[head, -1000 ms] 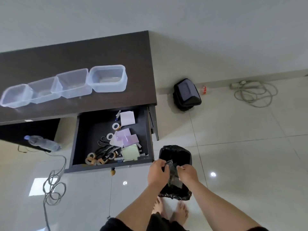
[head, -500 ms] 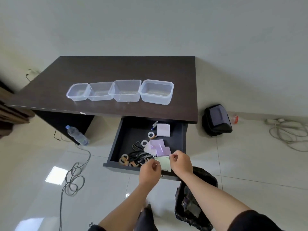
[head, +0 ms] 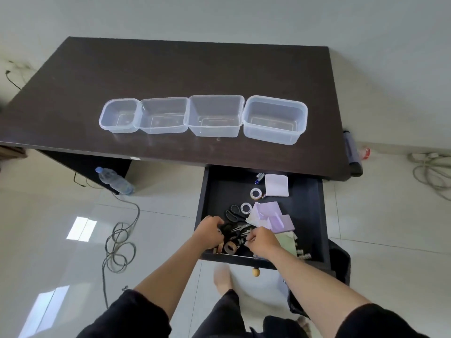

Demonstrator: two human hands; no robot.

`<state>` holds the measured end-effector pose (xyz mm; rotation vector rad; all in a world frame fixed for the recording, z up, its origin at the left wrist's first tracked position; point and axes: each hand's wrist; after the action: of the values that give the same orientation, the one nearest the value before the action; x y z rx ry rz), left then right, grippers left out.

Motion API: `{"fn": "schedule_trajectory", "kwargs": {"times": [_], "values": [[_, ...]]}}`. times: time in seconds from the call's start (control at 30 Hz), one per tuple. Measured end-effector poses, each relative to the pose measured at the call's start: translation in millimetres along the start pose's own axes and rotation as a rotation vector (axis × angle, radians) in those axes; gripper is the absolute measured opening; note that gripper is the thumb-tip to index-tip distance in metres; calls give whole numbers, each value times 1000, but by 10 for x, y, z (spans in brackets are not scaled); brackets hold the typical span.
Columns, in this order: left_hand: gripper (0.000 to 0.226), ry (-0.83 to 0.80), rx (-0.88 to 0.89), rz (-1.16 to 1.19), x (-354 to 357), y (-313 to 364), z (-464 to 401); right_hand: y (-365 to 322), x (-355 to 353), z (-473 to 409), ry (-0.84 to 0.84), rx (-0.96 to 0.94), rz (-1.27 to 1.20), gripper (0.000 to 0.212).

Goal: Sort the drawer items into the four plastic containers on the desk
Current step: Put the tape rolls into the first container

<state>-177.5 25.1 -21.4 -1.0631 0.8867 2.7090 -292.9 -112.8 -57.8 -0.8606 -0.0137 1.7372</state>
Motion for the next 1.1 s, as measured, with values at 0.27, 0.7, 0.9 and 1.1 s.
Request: {"fn": "schedule_trajectory", "kwargs": {"times": [0.27, 0.7, 0.9, 1.1], "values": [[49, -273, 33, -292, 62, -83, -310, 59, 139, -150, 2, 22, 156, 26], [45, -279, -23, -87, 139, -117, -354, 10, 237, -189, 147, -32, -96, 55], [38, -288, 6, -42, 248, -196, -332, -13, 333, -275, 150, -1, -144, 52], [41, -310, 49, 28, 294, -246, -386, 88, 255, -267, 81, 8, -91, 52]]}}
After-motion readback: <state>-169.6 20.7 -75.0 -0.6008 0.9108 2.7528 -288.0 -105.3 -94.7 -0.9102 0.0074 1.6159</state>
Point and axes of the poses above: each hand's wrist, its own z-axis away from the middle knuckle, its own x-axis out of the palm, y = z × x, and after that the axes turned 5 degrees about x, right-handed
